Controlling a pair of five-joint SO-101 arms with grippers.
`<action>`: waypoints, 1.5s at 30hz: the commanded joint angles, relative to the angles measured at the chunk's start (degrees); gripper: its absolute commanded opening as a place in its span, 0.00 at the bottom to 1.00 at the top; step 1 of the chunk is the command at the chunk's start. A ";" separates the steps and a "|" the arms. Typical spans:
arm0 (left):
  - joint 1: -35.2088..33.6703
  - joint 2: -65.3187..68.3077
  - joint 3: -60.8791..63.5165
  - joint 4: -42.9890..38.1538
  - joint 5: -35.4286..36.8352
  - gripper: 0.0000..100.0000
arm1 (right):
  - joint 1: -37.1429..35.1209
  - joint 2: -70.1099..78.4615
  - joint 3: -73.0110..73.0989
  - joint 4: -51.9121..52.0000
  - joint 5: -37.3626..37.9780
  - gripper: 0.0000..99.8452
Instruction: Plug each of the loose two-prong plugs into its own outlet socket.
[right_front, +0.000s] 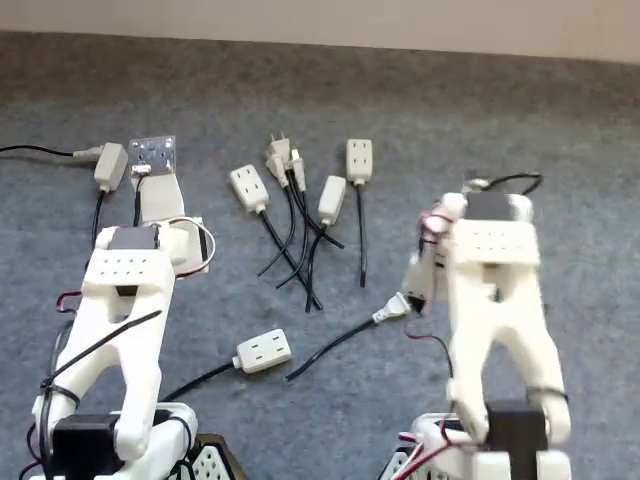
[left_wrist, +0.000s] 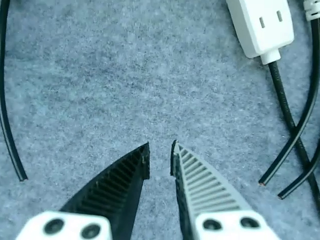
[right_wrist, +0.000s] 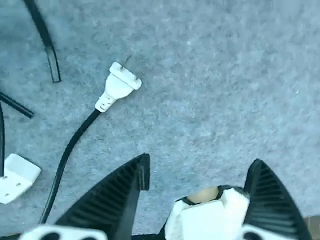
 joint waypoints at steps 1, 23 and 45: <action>-1.10 -1.89 -0.13 -2.11 0.79 0.09 | -5.23 4.26 -3.03 0.66 -10.46 0.30; -1.80 -1.45 0.31 -4.31 0.62 0.09 | -21.14 17.01 -3.56 -20.18 -40.35 0.30; -1.80 -1.36 1.89 -5.19 0.62 0.09 | -14.81 19.21 -4.79 -21.41 -49.85 0.30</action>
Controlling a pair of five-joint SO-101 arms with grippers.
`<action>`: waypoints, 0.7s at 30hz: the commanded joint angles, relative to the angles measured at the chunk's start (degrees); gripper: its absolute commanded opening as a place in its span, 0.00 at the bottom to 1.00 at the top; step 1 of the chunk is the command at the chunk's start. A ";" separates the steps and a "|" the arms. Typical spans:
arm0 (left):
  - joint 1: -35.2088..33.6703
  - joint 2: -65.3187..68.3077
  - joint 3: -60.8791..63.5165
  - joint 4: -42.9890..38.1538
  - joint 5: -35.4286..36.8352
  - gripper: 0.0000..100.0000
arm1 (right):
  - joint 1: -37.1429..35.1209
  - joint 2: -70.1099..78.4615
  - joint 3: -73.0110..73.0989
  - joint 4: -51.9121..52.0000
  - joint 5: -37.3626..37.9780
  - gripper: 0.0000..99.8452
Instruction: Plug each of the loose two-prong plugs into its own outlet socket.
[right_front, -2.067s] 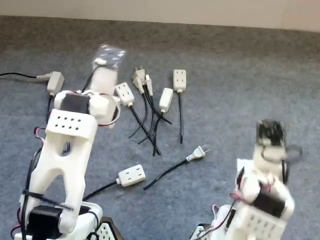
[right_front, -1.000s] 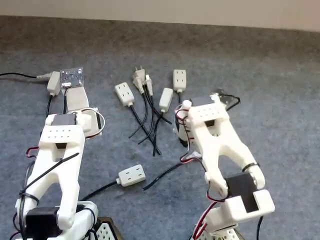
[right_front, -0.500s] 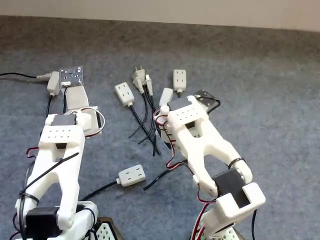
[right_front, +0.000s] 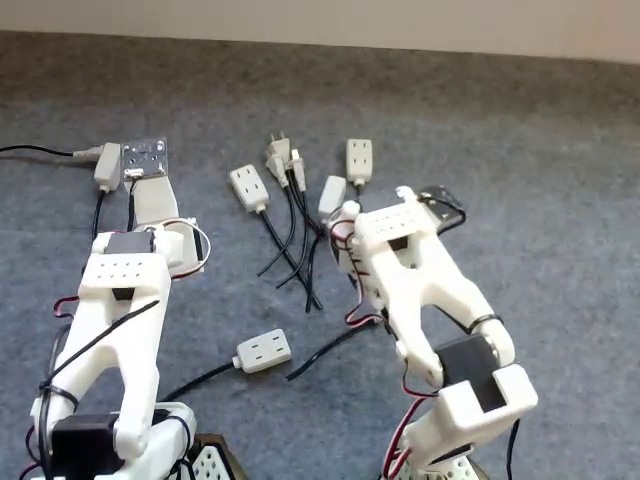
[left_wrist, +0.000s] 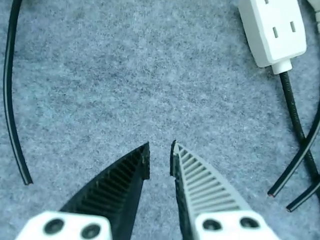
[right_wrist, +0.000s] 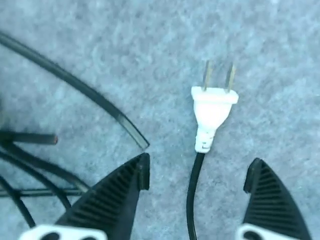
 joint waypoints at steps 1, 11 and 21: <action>-0.13 -1.36 -0.04 -1.85 0.26 0.09 | 1.27 1.71 -0.57 -0.75 -0.88 0.30; -0.13 -1.36 0.57 -2.11 0.18 0.09 | 1.10 13.23 -7.16 -0.22 -0.62 0.30; -0.13 -1.36 0.57 -2.11 0.18 0.09 | 0.84 13.49 -13.76 7.69 10.46 0.02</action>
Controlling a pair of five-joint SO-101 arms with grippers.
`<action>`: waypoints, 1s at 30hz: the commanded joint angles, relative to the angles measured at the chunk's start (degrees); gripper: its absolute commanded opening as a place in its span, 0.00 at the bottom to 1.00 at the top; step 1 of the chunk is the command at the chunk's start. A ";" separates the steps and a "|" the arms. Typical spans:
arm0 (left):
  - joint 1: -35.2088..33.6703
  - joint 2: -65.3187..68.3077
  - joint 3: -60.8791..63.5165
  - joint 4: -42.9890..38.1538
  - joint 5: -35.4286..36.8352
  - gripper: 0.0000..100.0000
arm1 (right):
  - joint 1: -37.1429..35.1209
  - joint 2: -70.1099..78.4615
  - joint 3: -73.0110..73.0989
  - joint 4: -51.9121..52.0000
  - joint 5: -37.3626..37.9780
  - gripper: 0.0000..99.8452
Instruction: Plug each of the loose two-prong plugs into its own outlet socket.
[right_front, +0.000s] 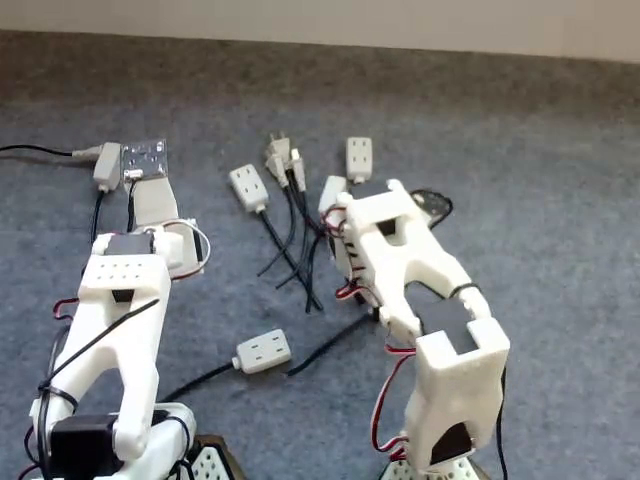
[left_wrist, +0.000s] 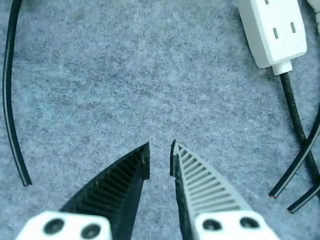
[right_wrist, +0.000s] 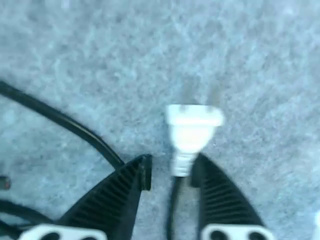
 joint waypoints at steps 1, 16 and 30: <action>-0.13 -1.36 -0.31 -1.05 0.18 0.09 | 0.22 -0.66 -3.47 1.71 3.43 0.02; -0.13 -1.36 -0.31 -1.05 0.18 0.09 | 1.01 -0.75 -3.21 3.82 53.01 0.03; -0.31 -1.36 0.92 -3.87 0.09 0.09 | 9.19 -14.81 -1.19 10.24 94.24 0.01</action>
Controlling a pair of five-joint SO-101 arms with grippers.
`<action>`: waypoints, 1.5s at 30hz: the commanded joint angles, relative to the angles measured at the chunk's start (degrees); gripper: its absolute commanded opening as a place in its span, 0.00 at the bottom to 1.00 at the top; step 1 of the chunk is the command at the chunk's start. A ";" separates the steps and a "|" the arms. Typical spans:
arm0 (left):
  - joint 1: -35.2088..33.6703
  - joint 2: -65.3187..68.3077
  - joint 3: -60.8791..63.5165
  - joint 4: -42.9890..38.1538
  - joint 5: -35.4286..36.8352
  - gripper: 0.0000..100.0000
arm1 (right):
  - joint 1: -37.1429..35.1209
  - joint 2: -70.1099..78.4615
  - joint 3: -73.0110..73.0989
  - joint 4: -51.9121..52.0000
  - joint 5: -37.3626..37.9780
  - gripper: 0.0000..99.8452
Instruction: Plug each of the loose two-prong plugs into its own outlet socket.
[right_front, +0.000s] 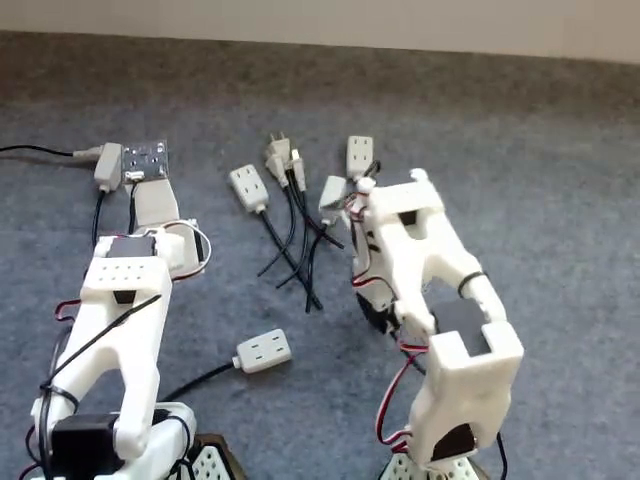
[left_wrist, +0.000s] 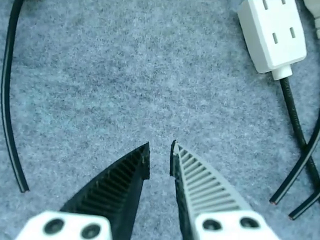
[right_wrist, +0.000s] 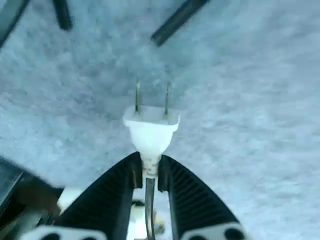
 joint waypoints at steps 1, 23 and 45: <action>-0.22 -1.36 -0.22 -1.05 0.09 0.09 | 2.68 -12.79 1.45 -5.23 4.22 0.01; 7.34 -6.46 -1.45 6.59 -22.68 0.09 | -4.79 -67.65 54.90 -34.33 2.73 0.01; 19.56 -82.33 23.43 23.47 -23.56 0.26 | -25.98 -77.67 62.64 -44.09 -2.46 0.01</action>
